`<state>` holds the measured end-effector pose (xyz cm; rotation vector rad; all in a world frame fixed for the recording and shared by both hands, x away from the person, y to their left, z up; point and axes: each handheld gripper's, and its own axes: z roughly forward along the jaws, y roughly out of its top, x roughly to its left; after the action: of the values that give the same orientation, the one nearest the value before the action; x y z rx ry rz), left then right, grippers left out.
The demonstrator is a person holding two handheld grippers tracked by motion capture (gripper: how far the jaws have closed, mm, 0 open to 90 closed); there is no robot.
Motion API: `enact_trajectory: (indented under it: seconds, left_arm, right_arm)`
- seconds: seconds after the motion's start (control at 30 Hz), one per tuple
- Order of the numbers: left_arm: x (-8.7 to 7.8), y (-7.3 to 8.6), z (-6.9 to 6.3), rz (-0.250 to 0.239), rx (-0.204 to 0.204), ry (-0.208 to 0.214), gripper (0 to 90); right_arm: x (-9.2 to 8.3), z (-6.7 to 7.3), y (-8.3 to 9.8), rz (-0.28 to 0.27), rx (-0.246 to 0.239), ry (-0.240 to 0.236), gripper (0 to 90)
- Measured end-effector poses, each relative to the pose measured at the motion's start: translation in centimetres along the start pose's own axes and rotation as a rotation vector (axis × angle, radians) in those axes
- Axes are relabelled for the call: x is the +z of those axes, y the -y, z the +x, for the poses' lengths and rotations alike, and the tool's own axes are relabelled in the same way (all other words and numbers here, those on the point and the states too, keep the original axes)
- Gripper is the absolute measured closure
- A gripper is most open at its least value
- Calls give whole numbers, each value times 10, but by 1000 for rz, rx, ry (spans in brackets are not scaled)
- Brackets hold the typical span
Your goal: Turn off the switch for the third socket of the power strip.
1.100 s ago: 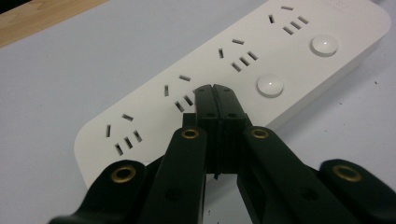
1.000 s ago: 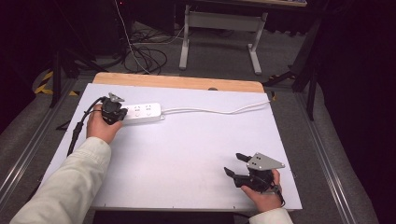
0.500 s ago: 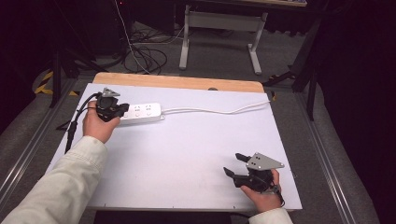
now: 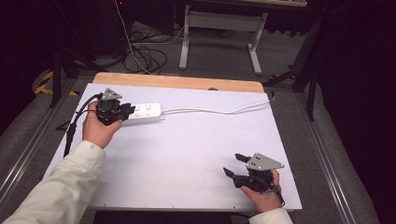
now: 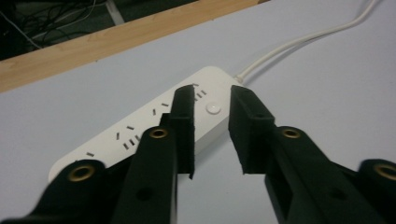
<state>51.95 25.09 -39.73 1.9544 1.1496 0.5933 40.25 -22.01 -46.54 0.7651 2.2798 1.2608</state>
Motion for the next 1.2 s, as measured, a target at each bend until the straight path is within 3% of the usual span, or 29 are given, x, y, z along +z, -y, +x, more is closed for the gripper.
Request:
enact_trajectory:
  seconds: [0.17,0.3,0.4,0.73,0.97,1.2]
  left_arm:
    - [-15,-2,-13,-55,26,26,528]
    - [-31,-2,-27,-90,47,64,432]
    - [-38,-1,-32,-108,58,68,368]
    - [-65,16,-51,-167,59,137,307]
    - [-78,33,-62,-184,108,114,269]
    - [-82,53,-59,-201,100,201,269]
  right_arm:
    - [0,0,0,-1,0,1,325]
    - [0,0,0,-2,-2,0,325]
    - [0,0,0,-4,-1,1,325]
    - [-1,1,-1,-4,2,-4,324]
    - [-1,1,-1,-4,2,-4,324]
    - [-1,1,-1,-13,3,-14,324]
